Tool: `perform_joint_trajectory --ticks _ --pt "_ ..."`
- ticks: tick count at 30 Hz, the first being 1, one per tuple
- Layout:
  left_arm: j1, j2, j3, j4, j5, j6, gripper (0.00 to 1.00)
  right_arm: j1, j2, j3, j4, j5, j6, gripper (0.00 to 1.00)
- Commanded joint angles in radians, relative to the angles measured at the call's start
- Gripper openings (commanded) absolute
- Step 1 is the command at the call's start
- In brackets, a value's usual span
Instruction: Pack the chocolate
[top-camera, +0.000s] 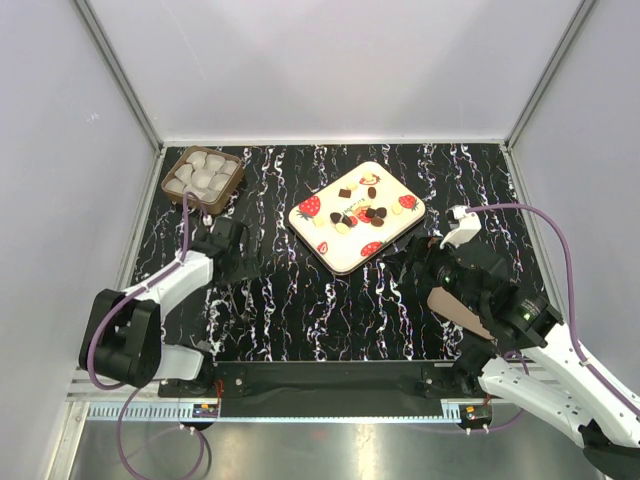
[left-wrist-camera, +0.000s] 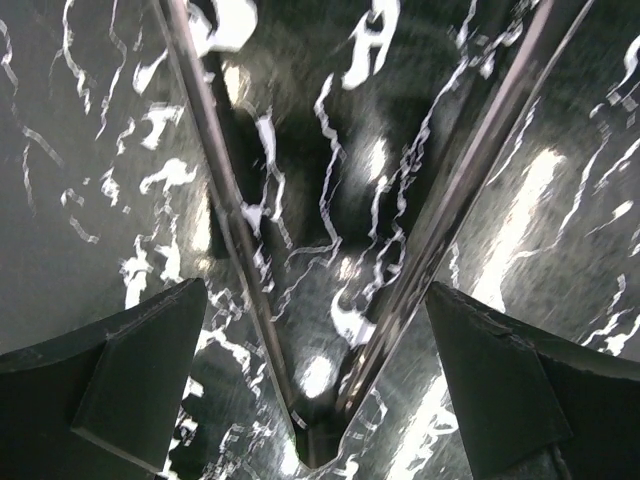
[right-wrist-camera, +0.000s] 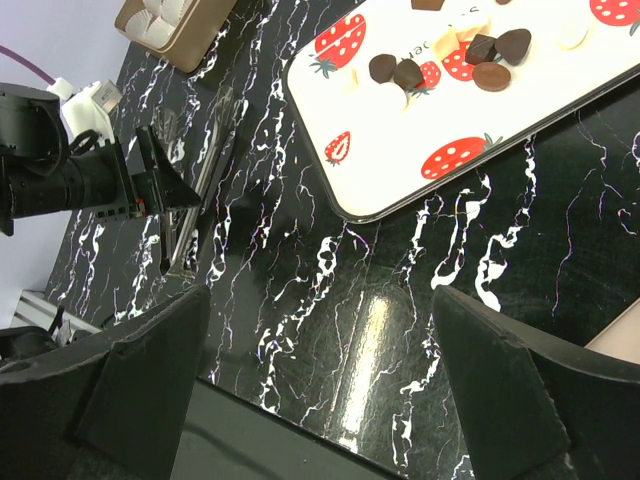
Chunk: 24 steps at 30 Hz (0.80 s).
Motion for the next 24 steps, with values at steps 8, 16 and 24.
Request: perform_joint_trajectory --ticks 8,16,24 --pt "0.012 0.119 0.041 0.124 0.036 0.024 0.95 0.002 0.007 0.034 0.016 0.010 -0.001 1.00" --pt "0.019 0.145 0.051 0.114 0.039 0.021 0.88 0.002 -0.007 0.036 0.001 0.030 -0.015 1.00" --pt "0.011 0.090 0.075 0.022 0.029 0.029 0.68 0.002 -0.016 0.029 -0.003 0.031 -0.016 1.00"
